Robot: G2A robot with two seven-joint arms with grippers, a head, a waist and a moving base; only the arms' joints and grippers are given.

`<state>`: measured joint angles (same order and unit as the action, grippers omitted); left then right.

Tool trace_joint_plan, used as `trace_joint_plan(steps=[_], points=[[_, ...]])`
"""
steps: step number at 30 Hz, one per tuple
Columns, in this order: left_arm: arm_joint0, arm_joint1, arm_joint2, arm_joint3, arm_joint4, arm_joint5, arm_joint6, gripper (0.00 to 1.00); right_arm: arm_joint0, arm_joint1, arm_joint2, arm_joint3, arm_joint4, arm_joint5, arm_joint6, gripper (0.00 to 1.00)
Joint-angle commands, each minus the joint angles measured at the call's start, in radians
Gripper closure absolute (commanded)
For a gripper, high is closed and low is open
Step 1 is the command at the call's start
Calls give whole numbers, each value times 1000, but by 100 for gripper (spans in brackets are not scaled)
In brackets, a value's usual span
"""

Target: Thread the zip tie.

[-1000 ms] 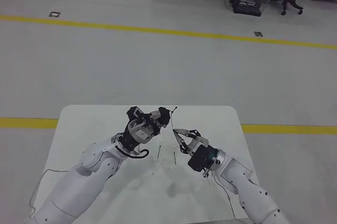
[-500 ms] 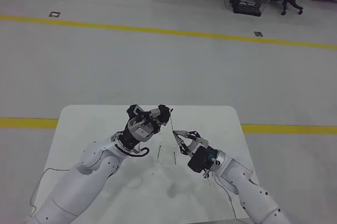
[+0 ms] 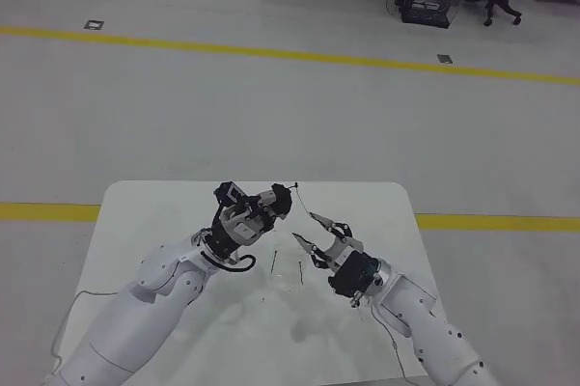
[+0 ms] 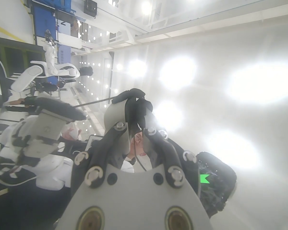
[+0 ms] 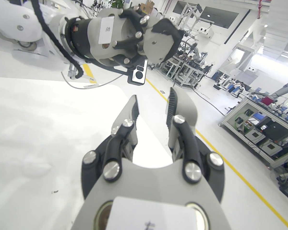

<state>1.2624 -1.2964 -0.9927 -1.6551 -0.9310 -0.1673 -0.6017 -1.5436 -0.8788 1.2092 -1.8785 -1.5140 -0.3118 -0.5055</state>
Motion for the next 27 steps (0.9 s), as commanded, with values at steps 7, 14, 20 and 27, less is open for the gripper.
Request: trace_joint_plan(steps=[7,14,20,27], points=[[7,5,-6,8,134,-34,24,100,-52,1,88,15,116,-28,-72,0],[35,15,-23,3,285,-79,70,100,-76,10,123,30,339,-28,-54,0],[47,16,-24,-6,285,-82,75,100,-72,15,130,31,401,-28,-44,0],[47,16,-24,-6,285,-81,78,100,-72,15,130,31,401,-28,-44,0]])
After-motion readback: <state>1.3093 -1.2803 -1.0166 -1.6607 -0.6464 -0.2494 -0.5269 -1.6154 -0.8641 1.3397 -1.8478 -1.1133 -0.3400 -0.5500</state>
